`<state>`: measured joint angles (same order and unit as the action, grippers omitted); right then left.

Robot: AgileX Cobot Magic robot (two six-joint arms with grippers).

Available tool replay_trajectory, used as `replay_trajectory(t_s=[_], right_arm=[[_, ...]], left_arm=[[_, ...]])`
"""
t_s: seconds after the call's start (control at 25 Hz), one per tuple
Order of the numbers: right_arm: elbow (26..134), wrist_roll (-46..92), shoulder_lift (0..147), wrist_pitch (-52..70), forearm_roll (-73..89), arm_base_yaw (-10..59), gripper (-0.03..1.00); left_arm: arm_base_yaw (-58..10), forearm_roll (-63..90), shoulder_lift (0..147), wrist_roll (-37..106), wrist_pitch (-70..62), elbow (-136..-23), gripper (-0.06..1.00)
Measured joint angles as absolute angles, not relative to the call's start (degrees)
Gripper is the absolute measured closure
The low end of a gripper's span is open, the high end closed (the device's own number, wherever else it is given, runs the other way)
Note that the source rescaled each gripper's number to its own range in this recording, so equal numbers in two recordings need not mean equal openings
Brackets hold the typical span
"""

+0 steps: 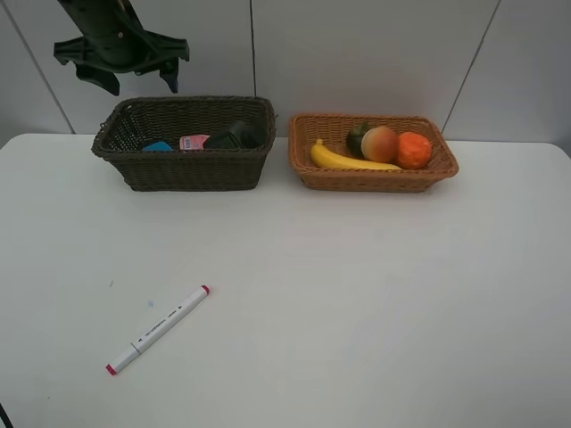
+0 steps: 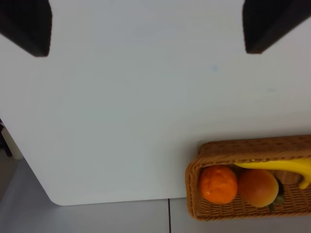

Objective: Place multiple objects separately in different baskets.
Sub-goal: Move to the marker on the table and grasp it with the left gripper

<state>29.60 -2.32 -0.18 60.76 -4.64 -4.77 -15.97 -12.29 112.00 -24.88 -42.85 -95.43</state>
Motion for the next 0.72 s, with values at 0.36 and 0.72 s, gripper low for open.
replay_trajectory(t_s=[0.36,0.72], right_arm=[[29.60,-2.32,-0.18,60.76,-4.64,-4.77,-0.03],[29.60,-2.32,-0.18,60.76,-4.64,-4.77,-0.03]], left_arm=[[-21.73,-4.43,99.71,-9.76,-65.72,-95.43,-0.06],[-29.50,-2.43,94.56,-6.88,-68.57,-87.25,-0.06]])
